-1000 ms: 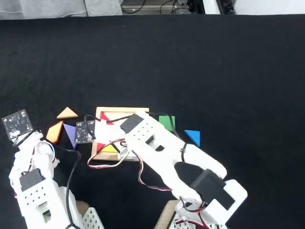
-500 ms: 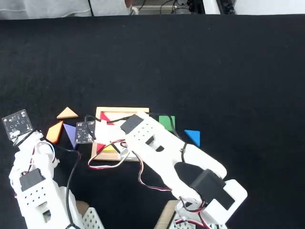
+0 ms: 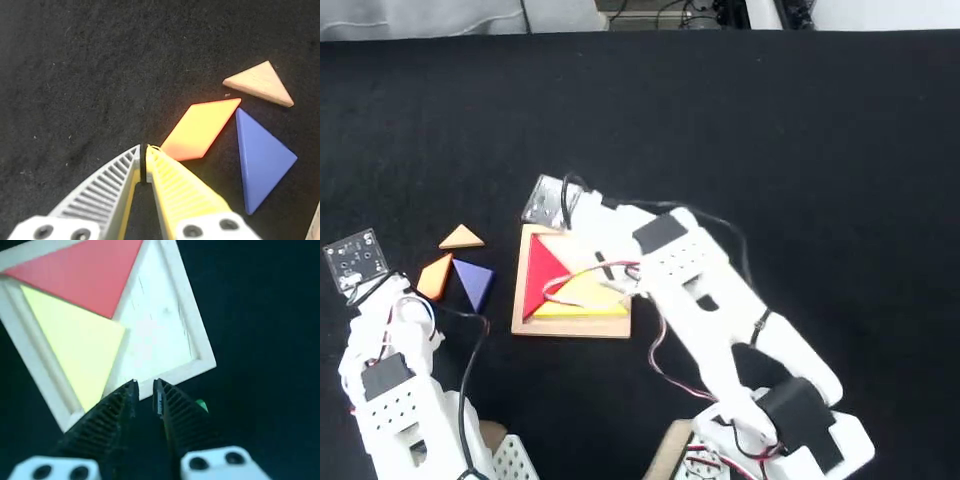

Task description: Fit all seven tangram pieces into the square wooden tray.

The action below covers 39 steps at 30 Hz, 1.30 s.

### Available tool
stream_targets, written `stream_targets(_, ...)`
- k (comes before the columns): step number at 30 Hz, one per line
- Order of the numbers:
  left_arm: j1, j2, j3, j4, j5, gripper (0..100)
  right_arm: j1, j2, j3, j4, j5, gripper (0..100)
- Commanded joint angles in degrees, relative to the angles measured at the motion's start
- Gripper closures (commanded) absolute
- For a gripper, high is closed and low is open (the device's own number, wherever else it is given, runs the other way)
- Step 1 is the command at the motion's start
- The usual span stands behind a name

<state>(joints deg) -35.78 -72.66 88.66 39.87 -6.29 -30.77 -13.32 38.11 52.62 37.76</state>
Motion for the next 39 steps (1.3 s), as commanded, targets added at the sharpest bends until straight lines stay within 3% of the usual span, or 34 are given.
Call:
stream_targets(1, -0.1, -0.6, -1.7, -1.8, 0.5, 97, -1.1, -1.1, 2.7, -5.5, 1.6, 99.0)
stream_targets(15, -0.1, -0.6, -1.6, -1.8, 0.5, 97, -1.3, 11.6, -2.3, -4.3, 2.0, 98.8)
stream_targets(35, 0.0, -0.6, -1.6, -1.8, 0.5, 97, -5.0, 11.5, -2.1, -4.2, 1.9, 98.8)
stream_targets(39, -0.1, -0.6, -1.6, -1.8, 0.5, 97, -3.5, 9.3, -5.5, 2.2, 1.9, 98.8)
